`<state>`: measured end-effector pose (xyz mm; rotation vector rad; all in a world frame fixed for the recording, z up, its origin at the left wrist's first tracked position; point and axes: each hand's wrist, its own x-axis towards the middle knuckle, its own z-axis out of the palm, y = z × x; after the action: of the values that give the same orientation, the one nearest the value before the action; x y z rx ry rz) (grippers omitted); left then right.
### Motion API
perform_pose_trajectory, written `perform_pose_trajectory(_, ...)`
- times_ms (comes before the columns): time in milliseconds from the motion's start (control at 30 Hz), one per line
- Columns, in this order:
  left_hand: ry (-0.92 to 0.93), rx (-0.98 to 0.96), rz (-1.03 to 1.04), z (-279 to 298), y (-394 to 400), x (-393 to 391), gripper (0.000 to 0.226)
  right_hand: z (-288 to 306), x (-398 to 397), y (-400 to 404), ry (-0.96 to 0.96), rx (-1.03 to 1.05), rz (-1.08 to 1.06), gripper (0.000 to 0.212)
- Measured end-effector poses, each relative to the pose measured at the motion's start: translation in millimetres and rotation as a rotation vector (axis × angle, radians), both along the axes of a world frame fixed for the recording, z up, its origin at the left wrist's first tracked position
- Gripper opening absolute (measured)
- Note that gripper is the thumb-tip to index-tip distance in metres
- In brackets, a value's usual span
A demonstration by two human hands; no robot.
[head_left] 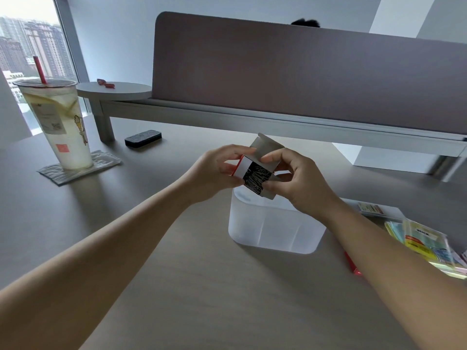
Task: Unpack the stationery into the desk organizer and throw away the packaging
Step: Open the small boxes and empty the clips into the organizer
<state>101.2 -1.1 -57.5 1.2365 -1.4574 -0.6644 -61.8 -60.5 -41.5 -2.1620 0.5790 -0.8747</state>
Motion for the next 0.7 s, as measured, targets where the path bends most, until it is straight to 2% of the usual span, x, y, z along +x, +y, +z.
perform_pose_trajectory(233, -0.042, -0.028, 0.043, -0.5, 0.7, -3.1, 0.055, -1.2, -2.3, 2.1, 0.018, -0.040, -0.010, 0.027)
perform_pose_trajectory(700, -0.023, -0.049, -0.028, -3.1, 4.3, 2.1, 0.066, -4.5, -1.3, 3.2, 0.030, -0.079, -0.043, 0.029)
